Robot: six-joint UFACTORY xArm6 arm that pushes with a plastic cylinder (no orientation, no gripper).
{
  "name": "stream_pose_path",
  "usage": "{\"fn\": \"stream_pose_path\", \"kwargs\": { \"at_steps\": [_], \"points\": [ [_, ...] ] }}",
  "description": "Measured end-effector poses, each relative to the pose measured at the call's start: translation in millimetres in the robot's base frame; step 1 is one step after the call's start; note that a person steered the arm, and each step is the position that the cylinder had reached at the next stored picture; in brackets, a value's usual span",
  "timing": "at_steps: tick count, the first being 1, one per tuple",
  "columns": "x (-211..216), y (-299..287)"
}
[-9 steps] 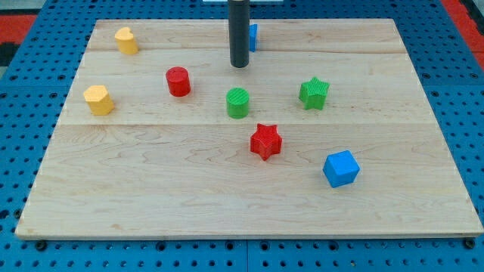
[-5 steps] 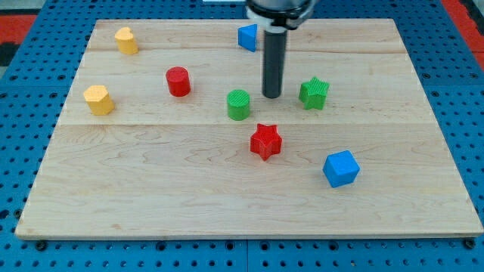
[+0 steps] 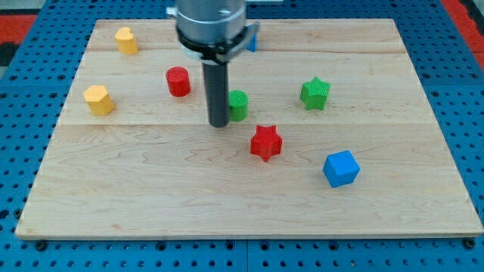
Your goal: Move the green circle to the right of the blue triangle
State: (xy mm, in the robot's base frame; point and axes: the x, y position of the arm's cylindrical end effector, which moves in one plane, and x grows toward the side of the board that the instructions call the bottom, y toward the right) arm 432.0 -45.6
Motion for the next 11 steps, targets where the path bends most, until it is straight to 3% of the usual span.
{"fn": "stream_pose_path", "kwargs": {
  "at_steps": [2, 5, 6, 9, 10, 11],
  "points": [
    [-11, 59],
    [-114, 120],
    [-124, 99],
    [-144, 241],
    [-176, 241],
    [-172, 241]
  ]
}}
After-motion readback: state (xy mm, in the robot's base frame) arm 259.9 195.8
